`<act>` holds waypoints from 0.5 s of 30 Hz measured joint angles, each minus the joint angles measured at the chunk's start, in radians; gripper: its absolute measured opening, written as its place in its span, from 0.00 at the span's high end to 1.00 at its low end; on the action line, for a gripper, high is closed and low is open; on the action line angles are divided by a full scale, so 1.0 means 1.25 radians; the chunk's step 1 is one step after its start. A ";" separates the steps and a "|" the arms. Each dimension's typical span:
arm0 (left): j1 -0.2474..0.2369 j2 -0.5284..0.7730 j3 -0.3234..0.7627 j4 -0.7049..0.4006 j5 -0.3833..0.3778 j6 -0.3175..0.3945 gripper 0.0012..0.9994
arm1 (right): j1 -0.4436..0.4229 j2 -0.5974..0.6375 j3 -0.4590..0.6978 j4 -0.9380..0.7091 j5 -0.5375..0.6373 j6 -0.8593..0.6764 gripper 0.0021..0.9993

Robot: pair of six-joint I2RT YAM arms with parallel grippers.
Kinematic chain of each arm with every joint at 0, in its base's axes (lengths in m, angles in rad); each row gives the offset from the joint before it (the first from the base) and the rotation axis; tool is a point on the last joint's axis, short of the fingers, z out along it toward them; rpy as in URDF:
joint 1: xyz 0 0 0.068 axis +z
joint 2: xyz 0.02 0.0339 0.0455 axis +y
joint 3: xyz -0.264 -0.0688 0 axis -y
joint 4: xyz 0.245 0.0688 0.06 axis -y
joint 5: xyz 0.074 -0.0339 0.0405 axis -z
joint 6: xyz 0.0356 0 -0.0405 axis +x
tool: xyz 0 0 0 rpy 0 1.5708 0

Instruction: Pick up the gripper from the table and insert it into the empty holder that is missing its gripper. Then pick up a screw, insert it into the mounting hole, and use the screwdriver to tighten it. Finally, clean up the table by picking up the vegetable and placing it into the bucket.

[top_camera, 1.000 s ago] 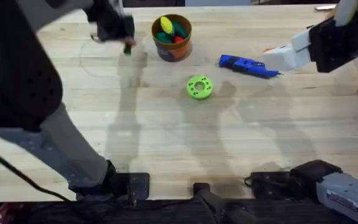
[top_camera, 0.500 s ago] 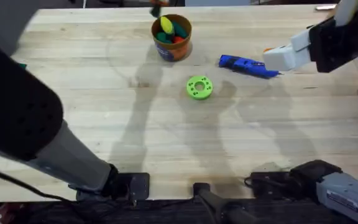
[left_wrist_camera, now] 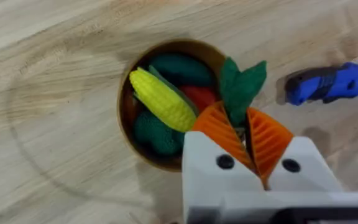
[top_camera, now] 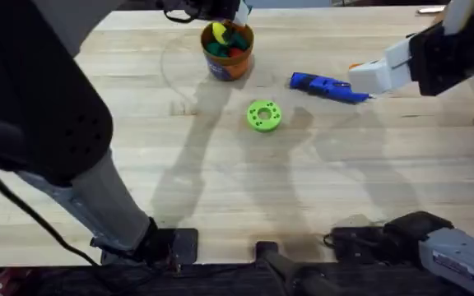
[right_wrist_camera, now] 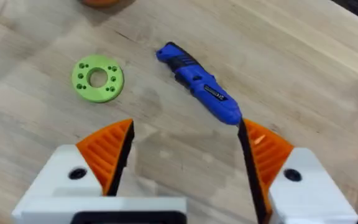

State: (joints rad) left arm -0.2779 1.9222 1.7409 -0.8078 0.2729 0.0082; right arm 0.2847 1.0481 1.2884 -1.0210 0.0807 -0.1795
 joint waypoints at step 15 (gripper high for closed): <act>0.000 0.013 -0.003 0.006 -0.027 0.008 0.43 | 0.000 0.000 0.000 0.000 0.000 0.000 0.02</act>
State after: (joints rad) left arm -0.2779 1.9381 1.7370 -0.8006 0.2392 0.0185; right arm 0.2844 1.0481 1.2884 -1.0210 0.0807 -0.1795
